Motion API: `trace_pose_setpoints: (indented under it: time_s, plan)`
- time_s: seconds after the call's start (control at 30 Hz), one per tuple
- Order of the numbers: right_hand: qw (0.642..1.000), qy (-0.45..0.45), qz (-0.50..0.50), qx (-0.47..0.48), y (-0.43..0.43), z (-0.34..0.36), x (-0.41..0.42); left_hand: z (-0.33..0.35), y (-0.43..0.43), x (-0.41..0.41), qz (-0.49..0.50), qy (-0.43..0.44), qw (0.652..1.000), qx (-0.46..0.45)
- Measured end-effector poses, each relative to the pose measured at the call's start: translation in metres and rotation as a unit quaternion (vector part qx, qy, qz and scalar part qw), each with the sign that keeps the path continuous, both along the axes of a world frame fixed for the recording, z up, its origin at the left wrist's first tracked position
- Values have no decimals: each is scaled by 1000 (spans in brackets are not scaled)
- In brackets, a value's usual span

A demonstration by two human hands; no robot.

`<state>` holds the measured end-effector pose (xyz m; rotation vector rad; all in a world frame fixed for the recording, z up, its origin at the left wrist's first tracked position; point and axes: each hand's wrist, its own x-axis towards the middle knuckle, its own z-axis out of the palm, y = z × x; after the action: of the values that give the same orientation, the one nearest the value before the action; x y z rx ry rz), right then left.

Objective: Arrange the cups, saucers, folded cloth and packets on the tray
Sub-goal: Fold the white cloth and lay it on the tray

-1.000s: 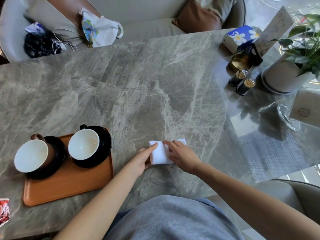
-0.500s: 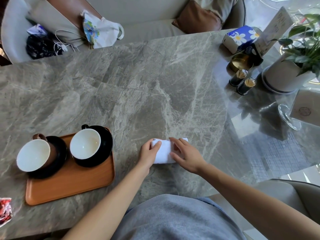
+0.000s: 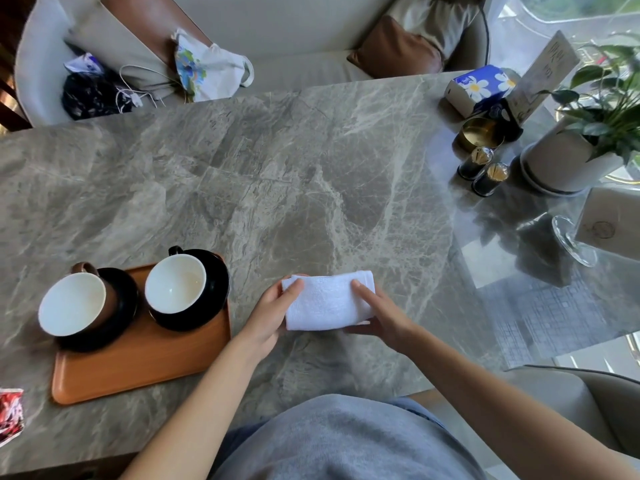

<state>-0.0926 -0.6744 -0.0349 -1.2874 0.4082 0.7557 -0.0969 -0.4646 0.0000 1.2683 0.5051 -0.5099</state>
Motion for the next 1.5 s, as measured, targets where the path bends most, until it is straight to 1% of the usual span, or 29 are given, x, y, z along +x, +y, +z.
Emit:
trace_pose_setpoints:
  time_s: [0.07, 0.2, 0.37, 0.5, 0.6, 0.7, 0.8, 0.93, 1.07, 1.17, 1.3, 1.4, 1.5]
  plan:
    - [1000, 1, -5, 22, 5, 1, 1, 3, 8, -4, 6, -11, 1000, 9]
    - [999, -35, -18, -1, 20, 3, 4, 4, 27, -17, 30, -39, 998, 36]
    - [996, -70, 15, -48, 49, 11, 1, -3, 55, -37, 45, -33, 996, 64]
    - [993, -92, 48, -58, 81, 12, -7, -6, 83, -55, 34, -57, 994, 84]
    - [994, -83, 47, -54, 109, 12, -15, -7, 107, -66, 33, -67, 990, 121]
    - [990, -113, 56, -59, 137, 11, -24, -10, 132, -74, 49, -56, 983, 168]
    - [982, -142, 77, -97, 168, 9, -28, -15, 158, -81, 45, -46, 977, 203]
    - [969, -170, 90, -155, 208, 4, -33, -19, 194, -84, 14, -50, 966, 254]
    - [943, -228, 108, -217, 237, -1, -34, -23, 225, -80, -15, -81, 950, 303]
    - [913, -262, 137, -281, 251, -4, -37, -28, 239, -76, -31, -96, 941, 322]
    - [870, -271, 188, -368, 260, -10, -44, -37, 253, -72, -75, -103, 935, 331]
    - [823, -291, 219, -436, 263, -13, -44, -42, 260, -71, -137, -119, 910, 373]
    - [765, -303, 248, -512, 266, -16, -45, -44, 262, -68, -194, -148, 871, 426]
